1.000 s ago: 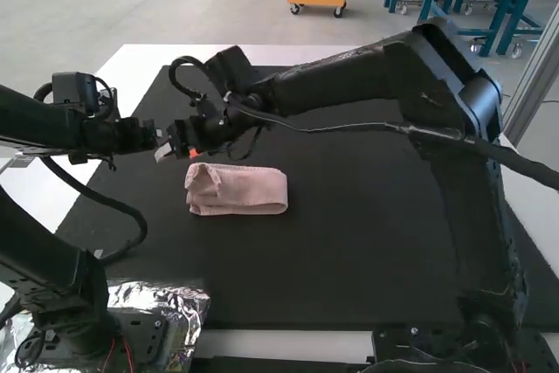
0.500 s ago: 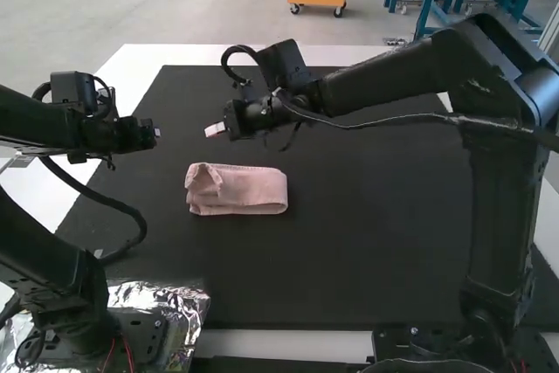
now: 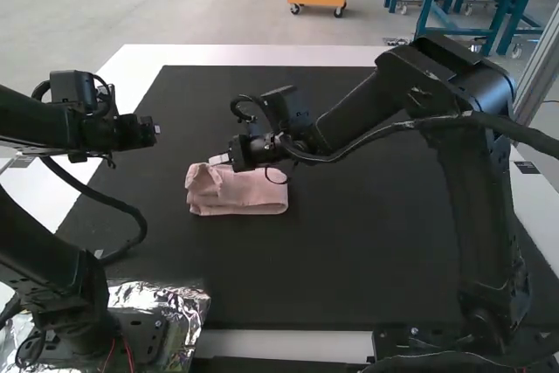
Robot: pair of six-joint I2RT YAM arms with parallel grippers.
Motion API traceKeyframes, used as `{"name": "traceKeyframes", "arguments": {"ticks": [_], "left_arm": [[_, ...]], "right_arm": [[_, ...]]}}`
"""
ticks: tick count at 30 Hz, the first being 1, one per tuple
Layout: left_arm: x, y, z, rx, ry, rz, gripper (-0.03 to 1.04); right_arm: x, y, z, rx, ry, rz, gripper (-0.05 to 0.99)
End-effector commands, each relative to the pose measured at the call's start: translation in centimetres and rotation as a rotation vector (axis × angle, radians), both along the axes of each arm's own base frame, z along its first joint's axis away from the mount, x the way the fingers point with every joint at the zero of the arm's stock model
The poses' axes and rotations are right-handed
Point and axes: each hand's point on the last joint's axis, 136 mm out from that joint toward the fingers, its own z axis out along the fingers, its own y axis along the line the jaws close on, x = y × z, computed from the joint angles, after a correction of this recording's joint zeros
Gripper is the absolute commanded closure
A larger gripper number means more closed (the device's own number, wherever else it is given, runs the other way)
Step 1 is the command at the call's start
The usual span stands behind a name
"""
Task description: Fold the towel.
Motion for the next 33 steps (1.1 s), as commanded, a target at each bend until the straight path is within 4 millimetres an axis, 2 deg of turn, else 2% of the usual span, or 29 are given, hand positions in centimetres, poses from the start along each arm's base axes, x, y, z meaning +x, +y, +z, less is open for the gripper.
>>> {"name": "traceKeyframes", "arguments": {"ticks": [1, 8, 17, 29, 31, 33], "left_arm": [[0.1, -0.2, 0.6, 0.016, -0.020, -0.010, 0.04], [-0.2, -0.3, 0.0, 0.014, -0.010, -0.014, 0.04], [0.1, -0.4, 0.5, 0.017, -0.026, -0.021, 0.04], [0.0, -0.8, 0.4, 0.006, -0.024, -0.042, 0.04], [0.0, -0.8, 0.5, 0.007, -0.024, -0.042, 0.04], [0.1, -0.8, 0.6, 0.008, -0.027, -0.046, 0.04]], "right_arm": [[0.7, -0.2, 0.1, 0.029, 0.013, -0.001, 0.96], [1.1, 0.1, -1.5, 0.058, 0.035, 0.004, 0.96], [1.2, 1.3, -4.0, 0.094, 0.075, 0.002, 0.96], [3.1, 2.6, -7.8, 0.103, 0.084, -0.020, 0.96], [3.3, 2.6, -8.0, 0.103, 0.091, -0.024, 0.96], [3.5, 2.6, -7.4, 0.125, 0.109, -0.038, 0.96]]}}
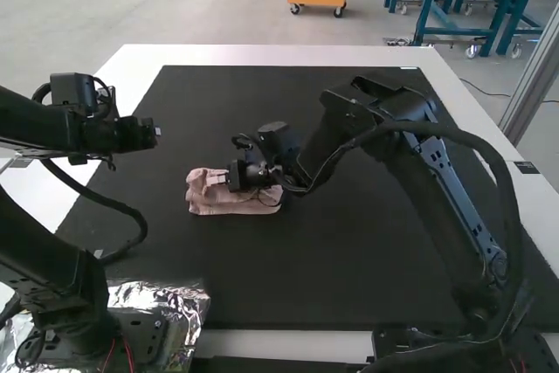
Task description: Fold the towel.
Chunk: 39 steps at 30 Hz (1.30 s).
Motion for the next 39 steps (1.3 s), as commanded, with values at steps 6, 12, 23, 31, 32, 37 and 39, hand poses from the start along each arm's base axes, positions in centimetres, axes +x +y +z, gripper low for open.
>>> {"name": "traceKeyframes", "arguments": {"ticks": [6, 12, 23, 31, 32, 37, 39], "left_arm": [[0.7, -0.5, 3.1, 0.018, -0.055, -0.035, 0.04], [1.2, -0.5, 7.6, 0.035, -0.122, -0.040, 0.04], [-0.9, -5.2, 18.8, 0.068, -0.338, -0.146, 0.04], [-6.4, -8.7, 26.2, 0.086, -0.549, -0.224, 0.04], [-7.3, -9.0, 27.1, 0.088, -0.584, -0.232, 0.04], [-11.9, -9.5, 30.2, 0.084, -0.714, -0.241, 0.04], [-14.0, -9.4, 31.2, 0.090, -0.765, -0.233, 0.04]], "right_arm": [[1.4, 0.0, 9.5, 0.121, -0.026, -0.034, 0.95], [1.5, -2.2, 20.2, 0.185, -0.082, -0.068, 0.55], [2.4, -16.0, 39.9, 0.255, -0.451, -0.389, 0.02], [-2.3, -31.0, 48.1, 0.223, -0.666, -0.715, 0.02], [-3.7, -32.5, 48.5, 0.222, -0.689, -0.749, 0.02], [-11.1, -37.2, 49.3, 0.224, -0.792, -0.844, 0.02], [-13.7, -38.2, 48.6, 0.222, -0.803, -0.866, 0.02]]}}
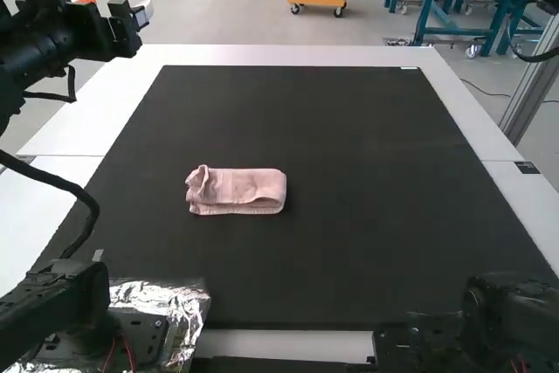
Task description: Fold the towel.
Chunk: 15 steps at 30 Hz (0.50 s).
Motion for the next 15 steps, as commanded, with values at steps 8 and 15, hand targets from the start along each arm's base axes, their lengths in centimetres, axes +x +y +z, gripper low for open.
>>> {"name": "traceKeyframes", "arguments": {"ticks": [8, 15], "left_arm": [[-11.8, 1.1, 3.7, -0.037, -0.296, 0.056, 0.04], [-14.6, 1.4, 1.5, -0.033, -0.271, 0.071, 0.04]], "right_arm": [[-12.2, -4.1, -0.9, 0.033, -0.212, -0.169, 0.02], [-16.1, -6.0, -1.4, 0.024, -0.346, -0.341, 0.02]]}}
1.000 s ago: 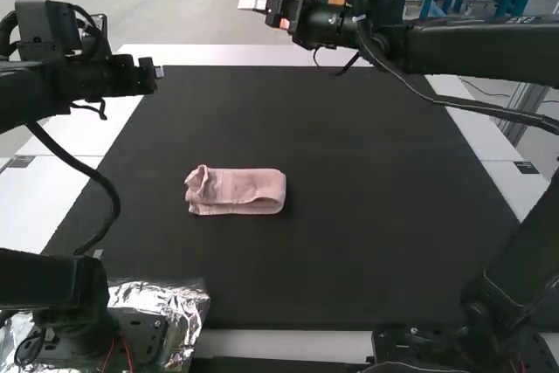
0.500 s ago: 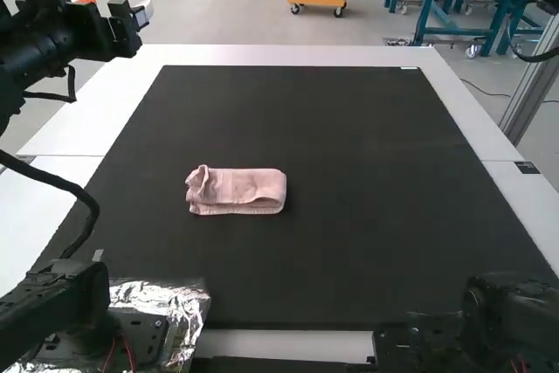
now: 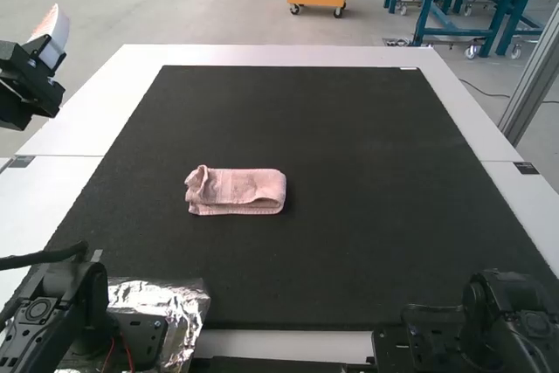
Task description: Fold the towel.
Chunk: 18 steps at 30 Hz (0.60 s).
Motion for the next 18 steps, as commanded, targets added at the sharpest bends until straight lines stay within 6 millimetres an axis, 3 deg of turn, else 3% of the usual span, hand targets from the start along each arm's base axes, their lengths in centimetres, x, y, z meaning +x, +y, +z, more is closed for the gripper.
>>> {"name": "traceKeyframes", "arguments": {"ticks": [1, 4, 11, 14, 18], "left_arm": [[0.5, 0.6, -1.0, -0.015, 0.046, 0.030, 0.04], [1.3, 0.9, -1.6, -0.008, 0.055, 0.054, 0.04], [6.5, 1.0, -4.9, 0.002, -0.024, 0.066, 0.04], [8.0, 0.6, -6.4, 0.005, -0.098, 0.049, 0.04], [9.8, 1.5, -9.9, 0.036, -0.133, 0.121, 0.04]], "right_arm": [[0.1, -1.6, -0.5, -0.002, -0.019, -0.134, 0.02], [2.5, -3.6, -2.7, 0.022, 0.074, -0.253, 0.02], [10.0, -5.4, -8.2, -0.091, 0.059, -0.422, 0.02], [12.8, -5.1, -11.8, -0.193, 0.055, -0.445, 0.02], [15.3, -5.8, -16.4, -0.190, 0.063, -0.482, 0.02]]}}
